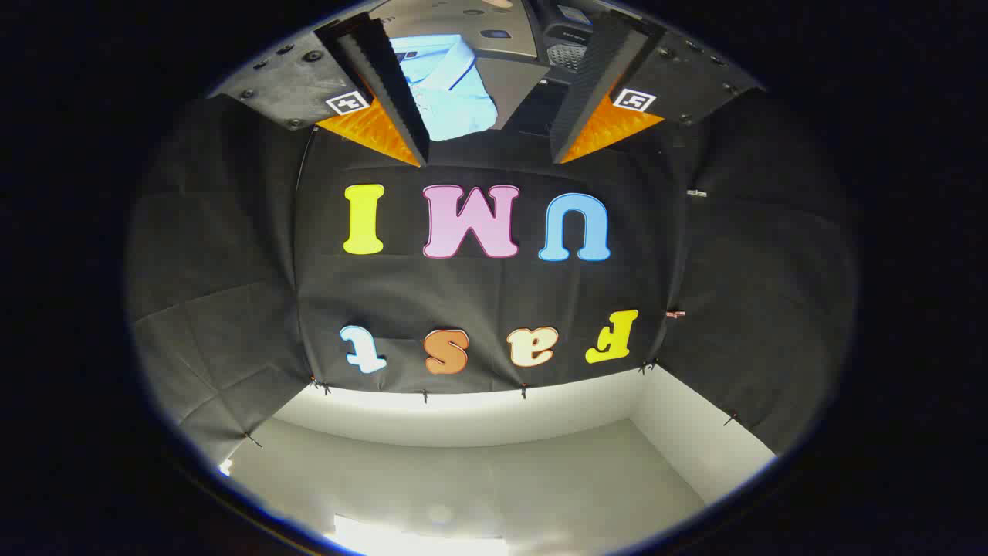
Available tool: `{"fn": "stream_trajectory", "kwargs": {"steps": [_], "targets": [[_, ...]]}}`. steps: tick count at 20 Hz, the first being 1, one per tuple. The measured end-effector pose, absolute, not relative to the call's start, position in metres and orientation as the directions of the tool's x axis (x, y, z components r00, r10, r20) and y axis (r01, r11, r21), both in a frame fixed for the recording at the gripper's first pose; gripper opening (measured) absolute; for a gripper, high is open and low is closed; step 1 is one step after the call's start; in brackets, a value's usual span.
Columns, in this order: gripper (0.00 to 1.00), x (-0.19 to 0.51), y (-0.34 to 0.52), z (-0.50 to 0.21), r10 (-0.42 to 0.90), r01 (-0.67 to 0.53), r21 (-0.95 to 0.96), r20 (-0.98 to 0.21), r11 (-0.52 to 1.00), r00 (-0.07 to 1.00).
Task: Put the clothes into the washing machine and then close the washing machine lid.
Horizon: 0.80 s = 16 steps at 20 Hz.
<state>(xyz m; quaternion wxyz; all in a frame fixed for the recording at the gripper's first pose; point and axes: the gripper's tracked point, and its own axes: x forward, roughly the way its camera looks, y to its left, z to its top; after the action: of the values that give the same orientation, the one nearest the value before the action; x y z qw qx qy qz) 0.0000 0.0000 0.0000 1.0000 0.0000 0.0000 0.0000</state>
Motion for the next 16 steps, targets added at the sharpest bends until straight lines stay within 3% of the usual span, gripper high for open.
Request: {"fn": "stream_trajectory", "kwargs": {"steps": [16], "targets": [[0.98, 0.0089, 0.0027, -0.0044, -0.027, 0.027, -0.008, -0.002, 1.000, 1.000]]}}
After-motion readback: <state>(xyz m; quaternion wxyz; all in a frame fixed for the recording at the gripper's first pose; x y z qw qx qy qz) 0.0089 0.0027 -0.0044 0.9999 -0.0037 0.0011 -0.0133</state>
